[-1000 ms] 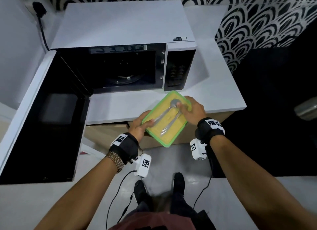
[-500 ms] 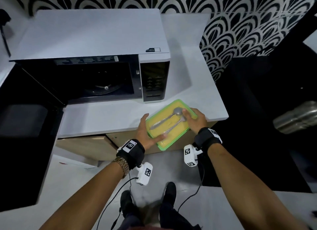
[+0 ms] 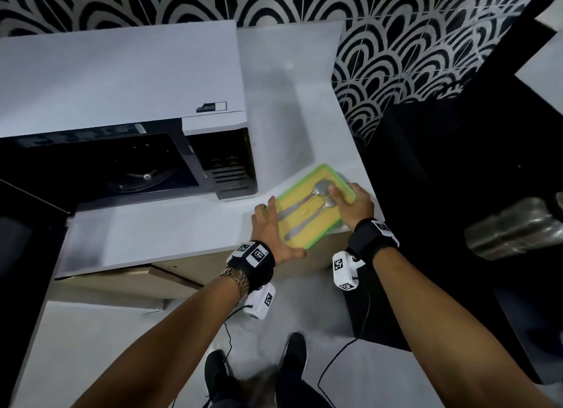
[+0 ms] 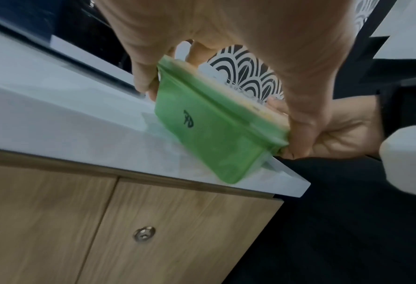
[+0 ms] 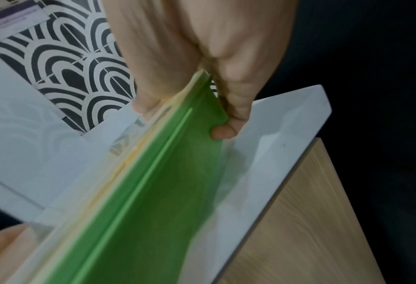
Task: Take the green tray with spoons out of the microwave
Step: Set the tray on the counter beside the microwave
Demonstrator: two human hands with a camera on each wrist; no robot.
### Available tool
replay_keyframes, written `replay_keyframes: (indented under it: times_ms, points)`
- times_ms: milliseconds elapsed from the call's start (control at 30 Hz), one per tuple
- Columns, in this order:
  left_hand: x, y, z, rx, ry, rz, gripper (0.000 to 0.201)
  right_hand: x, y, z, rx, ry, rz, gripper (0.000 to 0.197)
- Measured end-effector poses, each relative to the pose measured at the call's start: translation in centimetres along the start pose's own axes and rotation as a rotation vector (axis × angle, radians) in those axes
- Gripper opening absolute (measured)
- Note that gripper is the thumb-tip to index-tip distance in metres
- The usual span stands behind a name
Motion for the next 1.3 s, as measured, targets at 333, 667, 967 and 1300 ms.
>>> replay_keyframes:
  times_ms: [333, 667, 967, 1300]
  points:
    - [3.8, -5.2, 1.5, 0.079, -0.238, 0.007, 0.142, 1.0, -5.4, -0.2, 0.03, 0.042, 0.037, 0.064]
    - [7.9, -11.1, 2.9, -0.017, -0.571, 0.1, 0.1, -2.7, -8.4, 2.1, -0.022, 0.444, -0.338, 0.067]
    - [8.3, -13.1, 2.1, -0.044, -0.605, 0.002, 0.097, -3.6, -10.6, 2.5, -0.104, 0.543, -0.348, 0.06]
    - [8.2, -13.2, 1.9, -0.038, -0.568, 0.018, 0.099, -4.1, -10.2, 2.1, -0.141, 0.567, -0.319, 0.06]
Point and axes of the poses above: each hand's wrist, its own y-axis away from the middle knuckle, its own z-axis out of the palm, x = y × z, the point moved 9 cm from there along -y, towards the middle knuckle, and after that the axes turned 13 degrees about y, right-handed, at the moved point
